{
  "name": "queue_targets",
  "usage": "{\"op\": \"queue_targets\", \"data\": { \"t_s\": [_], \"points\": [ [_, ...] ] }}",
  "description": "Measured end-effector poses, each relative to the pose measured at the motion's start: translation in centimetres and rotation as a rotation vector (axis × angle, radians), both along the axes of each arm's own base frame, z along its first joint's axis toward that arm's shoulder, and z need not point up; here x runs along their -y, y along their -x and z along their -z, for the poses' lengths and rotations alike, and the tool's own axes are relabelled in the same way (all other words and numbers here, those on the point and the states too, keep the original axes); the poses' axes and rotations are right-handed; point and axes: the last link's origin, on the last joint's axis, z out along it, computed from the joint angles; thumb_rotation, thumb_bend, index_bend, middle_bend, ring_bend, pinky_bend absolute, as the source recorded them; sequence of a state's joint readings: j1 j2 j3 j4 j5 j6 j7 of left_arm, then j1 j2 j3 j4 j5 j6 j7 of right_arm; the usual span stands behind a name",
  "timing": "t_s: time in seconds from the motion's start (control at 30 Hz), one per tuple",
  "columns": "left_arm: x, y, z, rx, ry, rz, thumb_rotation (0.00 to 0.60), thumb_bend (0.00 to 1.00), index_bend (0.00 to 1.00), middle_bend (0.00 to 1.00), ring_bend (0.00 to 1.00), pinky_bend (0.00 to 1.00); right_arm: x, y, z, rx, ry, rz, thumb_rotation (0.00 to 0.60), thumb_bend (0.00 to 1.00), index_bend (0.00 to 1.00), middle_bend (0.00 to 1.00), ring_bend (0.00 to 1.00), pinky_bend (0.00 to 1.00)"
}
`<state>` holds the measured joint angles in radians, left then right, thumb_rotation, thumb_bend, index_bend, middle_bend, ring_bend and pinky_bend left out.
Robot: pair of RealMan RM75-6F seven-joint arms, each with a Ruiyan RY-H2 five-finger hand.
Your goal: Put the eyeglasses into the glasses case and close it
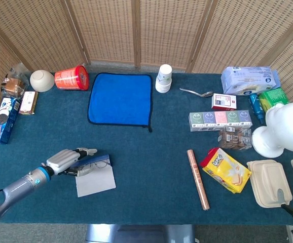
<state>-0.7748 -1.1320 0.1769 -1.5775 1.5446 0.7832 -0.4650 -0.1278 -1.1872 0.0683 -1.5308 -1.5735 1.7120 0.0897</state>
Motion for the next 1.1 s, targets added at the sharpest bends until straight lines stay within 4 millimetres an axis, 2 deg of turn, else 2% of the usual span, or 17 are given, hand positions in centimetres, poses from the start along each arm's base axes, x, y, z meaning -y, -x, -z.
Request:
{"op": "queue_targets", "data": {
  "t_s": [0.23, 0.4, 0.77, 1.1],
  "points": [
    [0.7, 1.3, -0.6, -0.037, -0.019, -0.018, 0.083, 0.24, 0.05, 0.16, 0.08, 0.25, 0.2, 0.0, 0.3, 0.004, -0.006, -0.005, 0.6, 0.41, 0.0, 0.06, 0.09, 0.28],
    [1.1, 1.7, -0.3, -0.045, -0.021, -0.025, 0.083, 0.24, 0.05, 0.15, 0.06, 0.21, 0.3, 0.0, 0.4, 0.005, -0.009, -0.008, 0.6, 0.41, 0.0, 0.06, 0.09, 0.28],
    [1.1, -1.1, 2.0, -0.033, 0.032, 0.067, 0.085, 0.24, 0.05, 0.15, 0.06, 0.21, -0.4, 0.4, 0.0, 0.007, 0.011, 0.007, 0.6, 0.41, 0.0, 0.06, 0.09, 0.28],
    [1.4, -2.2, 3.1, -0.029, 0.066, 0.082, 0.08, 0.24, 0.03, 0.13, 0.05, 0.21, -1.0, 0.8, -0.4, 0.011, 0.031, 0.02, 0.6, 0.41, 0.0, 0.06, 0.09, 0.28]
  ]
}}
